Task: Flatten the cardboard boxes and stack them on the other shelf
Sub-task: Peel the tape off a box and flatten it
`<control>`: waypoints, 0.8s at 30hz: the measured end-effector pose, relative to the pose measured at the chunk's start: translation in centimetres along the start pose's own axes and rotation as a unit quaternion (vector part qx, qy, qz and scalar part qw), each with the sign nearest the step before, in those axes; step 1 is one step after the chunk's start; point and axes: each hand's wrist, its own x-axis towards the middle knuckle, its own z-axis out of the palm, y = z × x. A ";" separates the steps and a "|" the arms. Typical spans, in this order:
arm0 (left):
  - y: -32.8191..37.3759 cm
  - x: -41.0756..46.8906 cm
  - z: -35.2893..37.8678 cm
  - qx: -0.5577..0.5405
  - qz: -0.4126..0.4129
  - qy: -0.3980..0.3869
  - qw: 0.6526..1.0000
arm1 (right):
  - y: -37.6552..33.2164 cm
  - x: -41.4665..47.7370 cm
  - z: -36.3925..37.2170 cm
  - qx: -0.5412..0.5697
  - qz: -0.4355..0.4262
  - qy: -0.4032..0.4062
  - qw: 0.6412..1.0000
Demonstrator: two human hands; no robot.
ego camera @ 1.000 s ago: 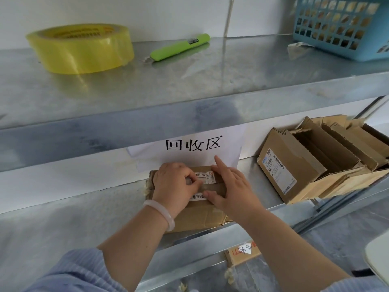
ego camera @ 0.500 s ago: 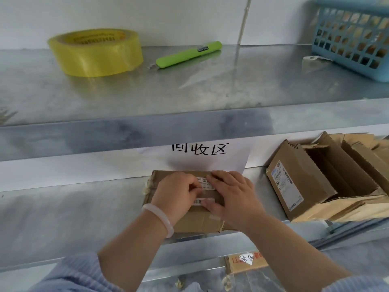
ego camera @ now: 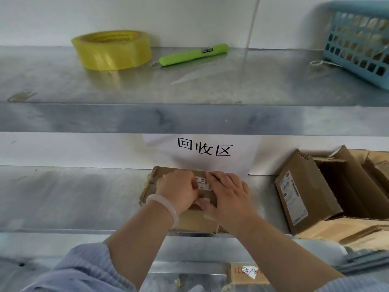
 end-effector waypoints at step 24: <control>-3.5 -0.2 0.2 0.037 0.213 0.107 0.971 | 0.3 0.9 -0.4 -0.021 -0.010 -0.026 0.999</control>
